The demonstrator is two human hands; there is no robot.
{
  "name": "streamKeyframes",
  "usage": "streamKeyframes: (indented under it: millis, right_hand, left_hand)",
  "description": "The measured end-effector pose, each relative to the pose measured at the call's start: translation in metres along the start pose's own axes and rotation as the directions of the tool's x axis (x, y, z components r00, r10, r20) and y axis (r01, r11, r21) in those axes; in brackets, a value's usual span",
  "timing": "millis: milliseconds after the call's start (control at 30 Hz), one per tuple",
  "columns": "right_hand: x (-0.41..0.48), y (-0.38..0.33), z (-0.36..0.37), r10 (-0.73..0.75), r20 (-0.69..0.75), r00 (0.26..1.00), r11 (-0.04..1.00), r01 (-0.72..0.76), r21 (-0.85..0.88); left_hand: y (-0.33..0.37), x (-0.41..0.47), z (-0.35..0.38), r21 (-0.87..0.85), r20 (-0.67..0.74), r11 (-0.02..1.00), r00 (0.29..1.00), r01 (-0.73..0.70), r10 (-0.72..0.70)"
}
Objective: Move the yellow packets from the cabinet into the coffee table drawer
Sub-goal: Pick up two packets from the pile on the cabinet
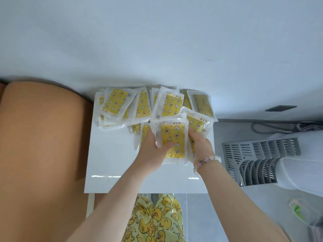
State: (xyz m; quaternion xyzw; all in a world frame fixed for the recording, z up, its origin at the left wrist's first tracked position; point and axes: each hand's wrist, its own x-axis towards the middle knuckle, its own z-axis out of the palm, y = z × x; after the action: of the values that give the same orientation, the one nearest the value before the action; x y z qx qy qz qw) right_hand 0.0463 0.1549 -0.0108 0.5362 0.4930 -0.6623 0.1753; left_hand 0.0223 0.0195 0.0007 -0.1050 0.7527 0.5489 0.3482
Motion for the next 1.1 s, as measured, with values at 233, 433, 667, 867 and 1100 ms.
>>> streamKeyframes:
  millis: [233, 433, 667, 867, 1100]
  right_hand:
    - [-0.052, -0.079, -0.032, -0.160, -0.079, 0.984, 0.987, 0.157, -0.041]
    - [-0.127, -0.136, -0.088, -0.227, -0.104, 0.968, 0.973, 0.229, 0.005]
    - [-0.208, -0.187, -0.139, -0.325, -0.148, 0.934, 0.940, 0.336, 0.057]
    - [-0.262, -0.189, -0.203, -0.363, -0.372, 0.855, 0.889, 0.437, 0.136]
    - [-0.312, -0.135, -0.227, -0.281, -0.537, 0.796, 0.863, 0.454, 0.222]
  left_hand:
    - [0.101, -0.009, -0.010, -0.138, 0.035, 0.988, 0.997, 0.067, -0.063]
    - [0.198, -0.045, 0.003, -0.109, 0.212, 0.994, 0.977, 0.027, -0.003]
    - [0.296, -0.083, 0.038, -0.025, 0.427, 0.988, 0.892, -0.153, 0.149]
    - [0.341, -0.111, 0.078, 0.003, 0.606, 0.952, 0.758, -0.307, 0.242]
    - [0.344, -0.150, 0.113, 0.056, 0.781, 0.917, 0.589, -0.394, 0.205]
